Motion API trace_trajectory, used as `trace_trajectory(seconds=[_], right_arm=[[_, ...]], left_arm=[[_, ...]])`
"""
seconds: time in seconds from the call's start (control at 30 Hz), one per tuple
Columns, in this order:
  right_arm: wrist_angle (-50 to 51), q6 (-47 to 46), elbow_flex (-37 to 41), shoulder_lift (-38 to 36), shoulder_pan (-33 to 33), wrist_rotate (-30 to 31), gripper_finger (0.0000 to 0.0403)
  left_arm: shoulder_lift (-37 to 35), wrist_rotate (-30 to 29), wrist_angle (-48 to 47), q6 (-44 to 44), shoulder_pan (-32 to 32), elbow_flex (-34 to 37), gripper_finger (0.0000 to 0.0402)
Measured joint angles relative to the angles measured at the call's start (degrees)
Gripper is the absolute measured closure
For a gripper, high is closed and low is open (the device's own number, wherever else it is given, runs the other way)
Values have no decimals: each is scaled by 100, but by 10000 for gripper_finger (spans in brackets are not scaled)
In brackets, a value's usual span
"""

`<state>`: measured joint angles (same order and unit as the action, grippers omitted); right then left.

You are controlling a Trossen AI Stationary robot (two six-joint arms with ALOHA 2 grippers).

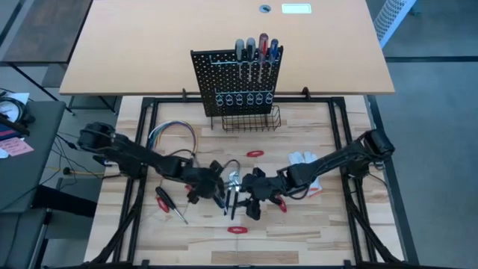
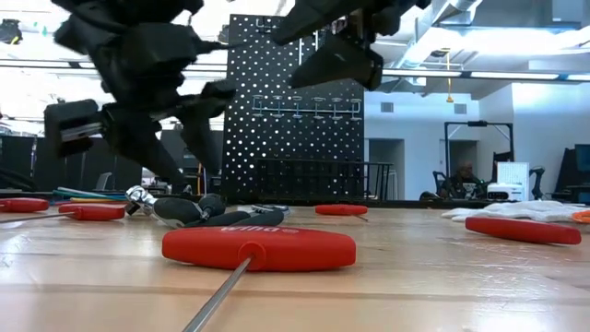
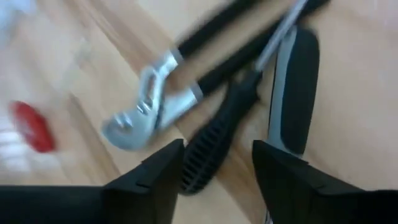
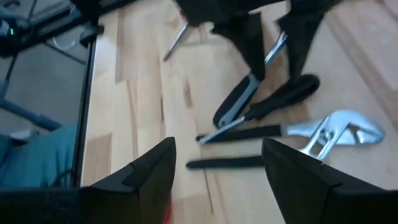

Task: Hang tools onto peg board
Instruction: Hang the black phillips screw onto the black pegboard

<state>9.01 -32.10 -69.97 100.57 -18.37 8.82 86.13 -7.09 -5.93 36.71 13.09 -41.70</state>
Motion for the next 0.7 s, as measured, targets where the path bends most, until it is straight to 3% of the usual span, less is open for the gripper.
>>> trace_trajectory(seconds=[0.13,0.3,0.5,0.7], right_arm=[[163,1,0,0,-225,0,159],[400,-89,0,-2,-522,2,159],[533,-107,0,-2,-895,86,159],[645,-109,0,-2,-1098,547,159]], left_arm=[[570,62,-1174,219,-236,-789,175],[1225,187,-1623,893,-479,-1350,151],[1586,476,-2017,1150,-541,-1730,166],[1549,739,-2070,1010,-556,-1717,215]])
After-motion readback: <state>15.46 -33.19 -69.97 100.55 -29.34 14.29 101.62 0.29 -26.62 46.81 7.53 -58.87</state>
